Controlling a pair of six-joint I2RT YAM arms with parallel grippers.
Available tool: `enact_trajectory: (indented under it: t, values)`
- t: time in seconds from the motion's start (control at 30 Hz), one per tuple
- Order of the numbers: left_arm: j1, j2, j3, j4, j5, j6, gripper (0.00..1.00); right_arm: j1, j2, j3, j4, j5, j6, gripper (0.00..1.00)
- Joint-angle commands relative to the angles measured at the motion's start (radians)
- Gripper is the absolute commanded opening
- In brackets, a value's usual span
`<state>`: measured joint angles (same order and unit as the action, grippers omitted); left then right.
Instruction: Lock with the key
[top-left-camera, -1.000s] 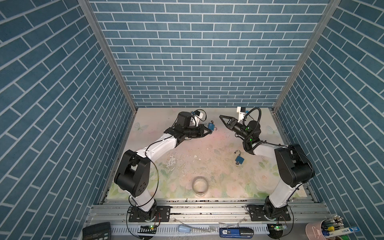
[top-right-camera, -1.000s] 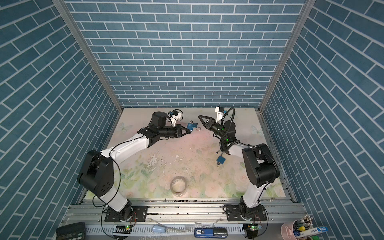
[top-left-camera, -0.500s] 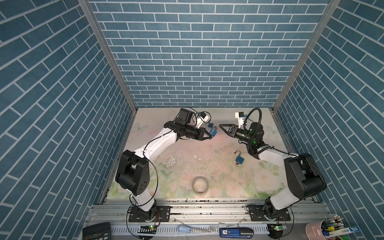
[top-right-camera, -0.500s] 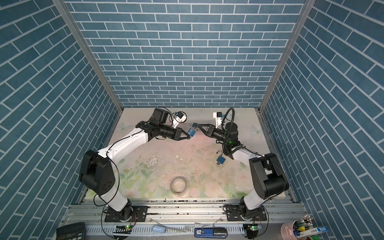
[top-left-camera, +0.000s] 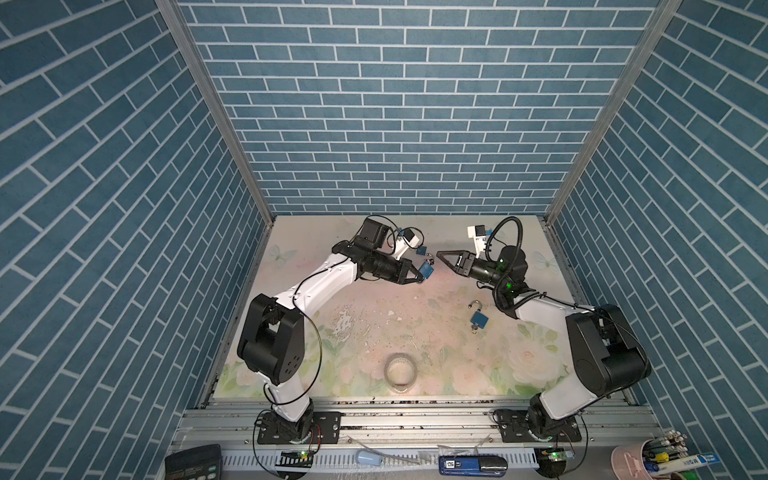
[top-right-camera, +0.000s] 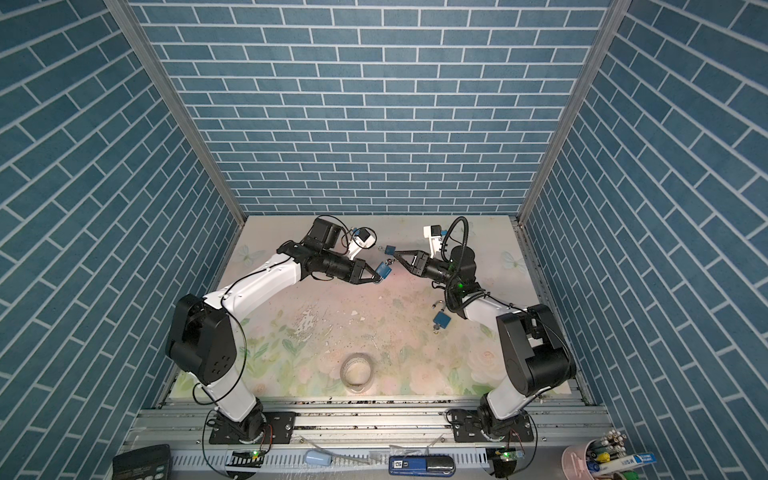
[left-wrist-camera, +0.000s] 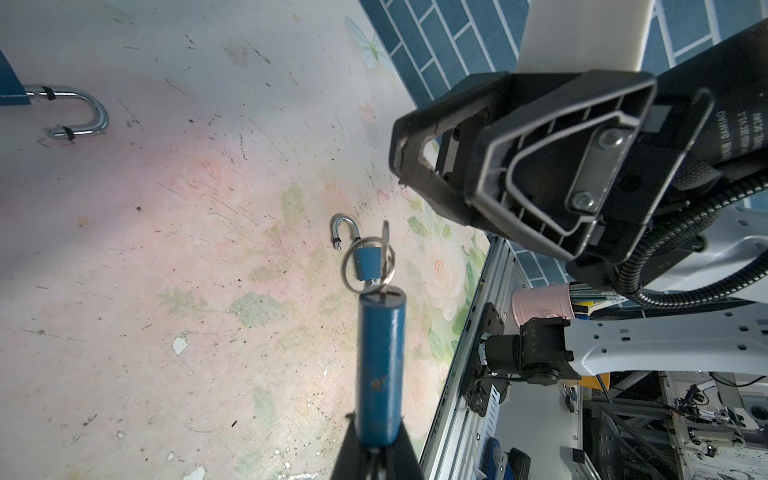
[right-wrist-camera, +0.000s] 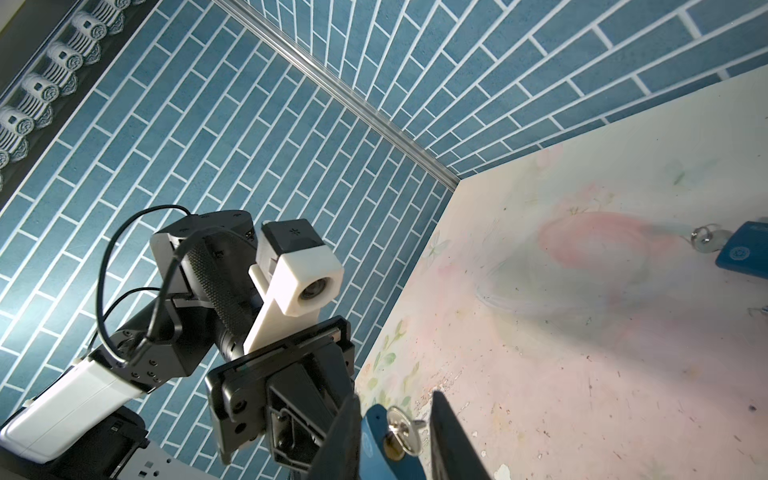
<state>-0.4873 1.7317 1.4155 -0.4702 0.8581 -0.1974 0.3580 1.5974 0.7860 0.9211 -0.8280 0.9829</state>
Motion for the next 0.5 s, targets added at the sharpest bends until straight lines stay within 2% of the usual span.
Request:
enact_trajectory:
  t: [0.0, 0.47]
  values:
    - [0.005, -0.001, 0.033, 0.006, 0.03, 0.015, 0.0, 0.005, 0.02, -0.008, 0.029, -0.011, -0.004, 0.29]
    - [-0.002, 0.003, 0.04, 0.027, 0.04, 0.0, 0.0, 0.049, 0.087, 0.018, 0.116, -0.025, 0.041, 0.26]
